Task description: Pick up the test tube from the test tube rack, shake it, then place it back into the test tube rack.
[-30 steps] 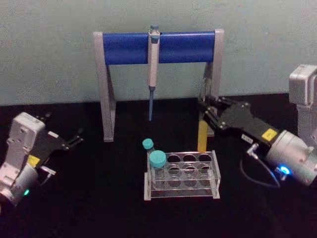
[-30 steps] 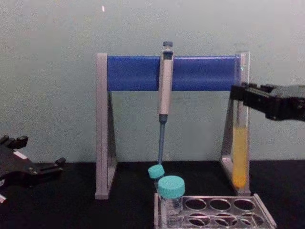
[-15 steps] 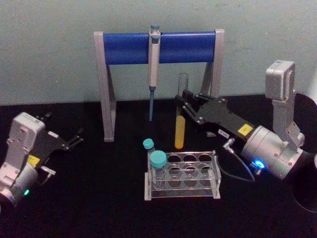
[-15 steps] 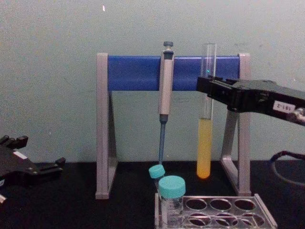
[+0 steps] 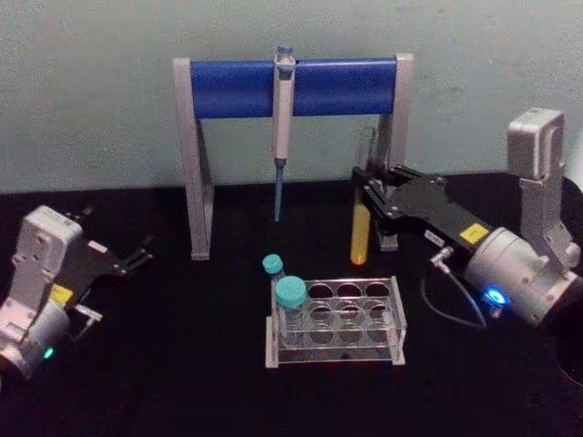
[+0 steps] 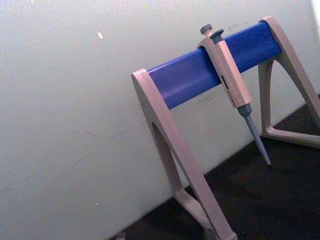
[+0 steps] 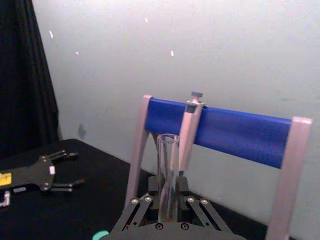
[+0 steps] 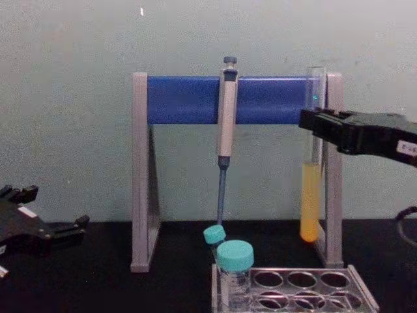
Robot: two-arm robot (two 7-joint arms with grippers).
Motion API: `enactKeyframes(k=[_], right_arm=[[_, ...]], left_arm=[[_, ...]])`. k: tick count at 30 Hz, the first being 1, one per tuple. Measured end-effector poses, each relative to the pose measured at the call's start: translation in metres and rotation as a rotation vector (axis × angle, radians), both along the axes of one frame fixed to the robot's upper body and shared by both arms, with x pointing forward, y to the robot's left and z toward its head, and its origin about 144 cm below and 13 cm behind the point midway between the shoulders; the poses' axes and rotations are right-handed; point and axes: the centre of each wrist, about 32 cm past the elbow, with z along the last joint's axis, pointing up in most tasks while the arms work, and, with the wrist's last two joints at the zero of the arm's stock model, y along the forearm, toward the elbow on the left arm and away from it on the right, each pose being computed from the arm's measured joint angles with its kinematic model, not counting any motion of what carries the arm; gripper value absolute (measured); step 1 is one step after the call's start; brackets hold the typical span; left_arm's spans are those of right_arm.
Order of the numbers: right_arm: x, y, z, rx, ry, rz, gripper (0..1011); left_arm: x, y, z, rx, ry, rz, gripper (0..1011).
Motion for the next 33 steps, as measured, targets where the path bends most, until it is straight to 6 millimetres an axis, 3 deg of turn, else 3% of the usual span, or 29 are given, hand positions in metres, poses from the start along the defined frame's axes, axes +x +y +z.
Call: enactKeyframes(k=[8, 16, 24, 33], right_arm=[[-0.017, -0.015, 0.002, -0.025, 0.01, -0.009, 217], [-0.028, -0.006, 0.003, -0.022, 0.023, 0.107, 217], [-0.009, 0.014, 0.005, 0.003, -0.005, 0.16, 217], [0.01, 0.012, 0.009, -0.006, -0.034, 0.088, 217]], left_arm=[[0.0, 0.0, 0.0, 0.0, 0.0, 0.0, 1001], [0.0, 0.0, 0.0, 0.0, 0.0, 0.0, 1001], [0.0, 0.0, 0.0, 0.0, 0.0, 0.0, 1001], [0.0, 0.0, 0.0, 0.0, 0.0, 0.0, 1001]])
